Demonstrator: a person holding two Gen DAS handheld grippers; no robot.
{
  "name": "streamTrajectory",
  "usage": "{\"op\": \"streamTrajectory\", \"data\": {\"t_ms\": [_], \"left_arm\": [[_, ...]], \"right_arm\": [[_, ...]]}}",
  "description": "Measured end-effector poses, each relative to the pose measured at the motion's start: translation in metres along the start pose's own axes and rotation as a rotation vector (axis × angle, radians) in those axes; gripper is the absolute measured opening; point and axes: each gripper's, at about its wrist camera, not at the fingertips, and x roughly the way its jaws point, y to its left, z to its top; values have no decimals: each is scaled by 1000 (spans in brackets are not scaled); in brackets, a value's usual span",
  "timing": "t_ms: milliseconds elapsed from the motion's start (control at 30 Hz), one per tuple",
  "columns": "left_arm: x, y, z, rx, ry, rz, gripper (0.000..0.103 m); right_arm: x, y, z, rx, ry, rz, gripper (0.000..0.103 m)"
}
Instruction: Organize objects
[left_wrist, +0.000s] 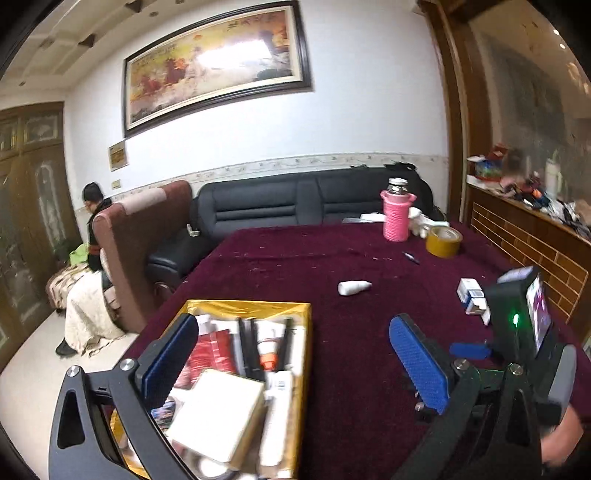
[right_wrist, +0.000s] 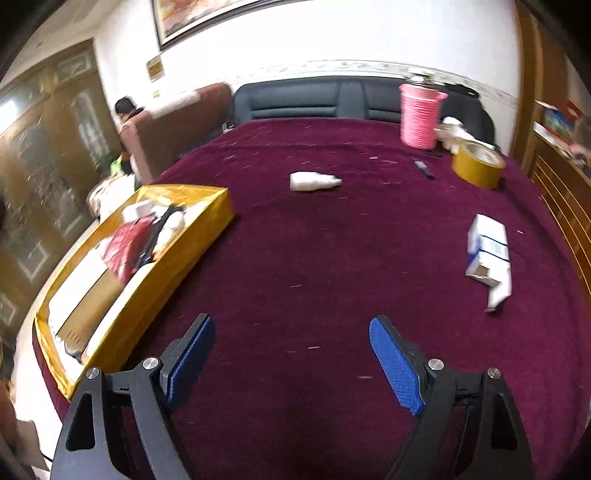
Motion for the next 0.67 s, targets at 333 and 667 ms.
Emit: {"op": "streamTrajectory", "data": {"t_ms": [333, 667], "left_arm": [[7, 96, -21, -249, 127, 176, 103], [1, 131, -46, -305, 171, 271, 103]], "right_arm": [[-2, 78, -8, -154, -13, -3, 90], [-3, 141, -3, -295, -38, -56, 96]]}}
